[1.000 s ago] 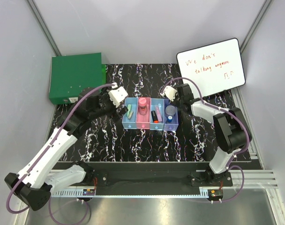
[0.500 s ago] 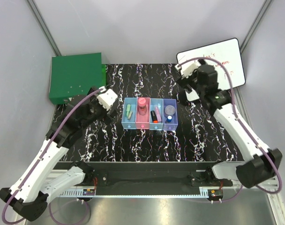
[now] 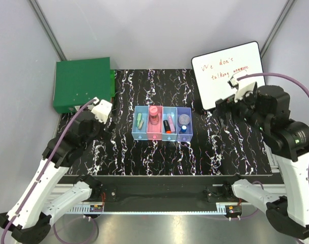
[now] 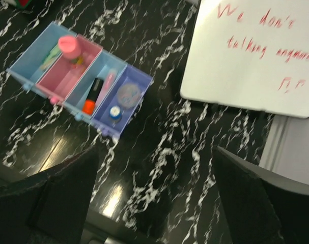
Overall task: Sort the stationery into containers
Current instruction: Reset both arms
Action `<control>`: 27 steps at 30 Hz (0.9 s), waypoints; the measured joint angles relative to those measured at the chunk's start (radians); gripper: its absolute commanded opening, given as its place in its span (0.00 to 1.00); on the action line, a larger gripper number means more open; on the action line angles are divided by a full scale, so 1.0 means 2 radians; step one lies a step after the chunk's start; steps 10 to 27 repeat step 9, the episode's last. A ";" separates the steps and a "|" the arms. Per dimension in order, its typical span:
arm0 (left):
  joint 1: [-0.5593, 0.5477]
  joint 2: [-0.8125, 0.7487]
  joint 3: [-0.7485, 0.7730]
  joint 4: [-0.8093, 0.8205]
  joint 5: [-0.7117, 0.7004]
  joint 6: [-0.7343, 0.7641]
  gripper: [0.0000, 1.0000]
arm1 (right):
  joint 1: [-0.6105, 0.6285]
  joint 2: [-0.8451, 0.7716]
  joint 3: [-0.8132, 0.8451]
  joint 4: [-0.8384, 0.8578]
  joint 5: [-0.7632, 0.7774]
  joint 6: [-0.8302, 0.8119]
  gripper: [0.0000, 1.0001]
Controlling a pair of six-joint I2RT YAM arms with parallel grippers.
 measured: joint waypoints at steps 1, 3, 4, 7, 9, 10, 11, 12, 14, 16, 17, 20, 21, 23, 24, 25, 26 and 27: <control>0.002 -0.003 0.000 -0.009 -0.001 -0.004 0.99 | 0.000 -0.005 0.004 -0.024 -0.004 0.013 1.00; 0.005 -0.015 0.001 -0.028 -0.005 -0.013 0.99 | 0.000 -0.008 0.004 -0.056 -0.008 0.029 1.00; 0.006 -0.021 0.002 -0.036 -0.007 -0.015 0.99 | 0.000 -0.008 0.000 -0.068 -0.008 0.034 1.00; 0.005 -0.032 0.010 -0.047 -0.014 -0.016 0.99 | 0.000 -0.011 -0.020 -0.089 -0.008 0.041 1.00; 0.005 -0.035 0.017 -0.050 -0.018 -0.016 0.99 | 0.000 -0.010 -0.030 -0.098 -0.008 0.042 1.00; 0.005 -0.035 0.017 -0.050 -0.018 -0.016 0.99 | 0.000 -0.010 -0.030 -0.098 -0.008 0.042 1.00; 0.005 -0.035 0.017 -0.050 -0.018 -0.016 0.99 | 0.000 -0.010 -0.030 -0.098 -0.008 0.042 1.00; 0.005 -0.035 0.017 -0.050 -0.018 -0.016 0.99 | 0.000 -0.010 -0.030 -0.098 -0.008 0.042 1.00; 0.005 -0.035 0.017 -0.050 -0.018 -0.016 0.99 | 0.000 -0.010 -0.030 -0.098 -0.008 0.042 1.00; 0.005 -0.035 0.017 -0.050 -0.018 -0.016 0.99 | 0.000 -0.010 -0.030 -0.098 -0.008 0.042 1.00; 0.005 -0.035 0.017 -0.050 -0.018 -0.016 0.99 | 0.000 -0.010 -0.030 -0.098 -0.008 0.042 1.00; 0.005 -0.035 0.017 -0.050 -0.018 -0.016 0.99 | 0.000 -0.010 -0.030 -0.098 -0.008 0.042 1.00; 0.005 -0.035 0.017 -0.050 -0.018 -0.016 0.99 | 0.000 -0.010 -0.030 -0.098 -0.008 0.042 1.00; 0.005 -0.035 0.017 -0.050 -0.018 -0.016 0.99 | 0.000 -0.010 -0.030 -0.098 -0.008 0.042 1.00; 0.005 -0.035 0.017 -0.050 -0.018 -0.016 0.99 | 0.000 -0.010 -0.030 -0.098 -0.008 0.042 1.00; 0.005 -0.035 0.017 -0.050 -0.018 -0.016 0.99 | 0.000 -0.010 -0.030 -0.098 -0.008 0.042 1.00; 0.005 -0.035 0.017 -0.050 -0.018 -0.016 0.99 | 0.000 -0.010 -0.030 -0.098 -0.008 0.042 1.00; 0.005 -0.035 0.017 -0.050 -0.018 -0.016 0.99 | 0.000 -0.010 -0.030 -0.098 -0.008 0.042 1.00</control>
